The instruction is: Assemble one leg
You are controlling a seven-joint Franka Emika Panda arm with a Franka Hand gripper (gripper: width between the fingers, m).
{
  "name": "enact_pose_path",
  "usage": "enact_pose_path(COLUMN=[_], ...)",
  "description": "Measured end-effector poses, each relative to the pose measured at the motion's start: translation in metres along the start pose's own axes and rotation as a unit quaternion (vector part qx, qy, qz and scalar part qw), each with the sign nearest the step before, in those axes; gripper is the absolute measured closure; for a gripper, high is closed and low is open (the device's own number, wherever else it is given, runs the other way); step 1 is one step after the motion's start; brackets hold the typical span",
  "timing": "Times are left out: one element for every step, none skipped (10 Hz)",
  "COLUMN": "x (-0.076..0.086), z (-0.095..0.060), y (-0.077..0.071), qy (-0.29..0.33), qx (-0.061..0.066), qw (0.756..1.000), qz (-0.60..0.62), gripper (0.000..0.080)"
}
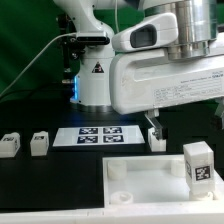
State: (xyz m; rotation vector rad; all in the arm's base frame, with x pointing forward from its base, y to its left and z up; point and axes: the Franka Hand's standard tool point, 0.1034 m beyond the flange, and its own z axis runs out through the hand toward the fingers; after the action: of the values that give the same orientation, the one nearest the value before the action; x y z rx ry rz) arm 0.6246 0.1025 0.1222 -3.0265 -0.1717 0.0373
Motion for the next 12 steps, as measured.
enact_pose_path(x=[0.001, 0.001, 0.013, 0.014, 0.014, 0.017, 0.020, 0.022, 0.021, 0.021, 0.021, 0.021], z=[0.002, 0.006, 0.012, 0.019, 0.022, 0.025, 0.031, 0.037, 0.040, 0.040, 0.040, 0.040], y=[-0.003, -0.005, -0.006, -0.008, -0.010, -0.009, -0.008, -0.008, -0.010, -0.012, -0.011, -0.011], qy=[-0.045, -0.108, -0.108, -0.106, -0.105, -0.099, -0.090, -0.084, -0.083, -0.083, -0.083, -0.083], qx=[0.005, 0.012, 0.013, 0.012, 0.012, 0.012, 0.011, 0.011, 0.010, 0.009, 0.009, 0.008], qw=[0.999, 0.994, 0.994, 0.994, 0.994, 0.995, 0.996, 0.996, 0.996, 0.996, 0.996, 0.996], qz=[0.001, 0.002, 0.004, 0.005, 0.005, 0.005, 0.005, 0.005, 0.010, 0.012, 0.014, 0.030], gripper=[0.0151, 0.0151, 0.0151, 0.0151, 0.0151, 0.0151, 0.0151, 0.0151, 0.0151, 0.0151, 0.0151, 0.0269])
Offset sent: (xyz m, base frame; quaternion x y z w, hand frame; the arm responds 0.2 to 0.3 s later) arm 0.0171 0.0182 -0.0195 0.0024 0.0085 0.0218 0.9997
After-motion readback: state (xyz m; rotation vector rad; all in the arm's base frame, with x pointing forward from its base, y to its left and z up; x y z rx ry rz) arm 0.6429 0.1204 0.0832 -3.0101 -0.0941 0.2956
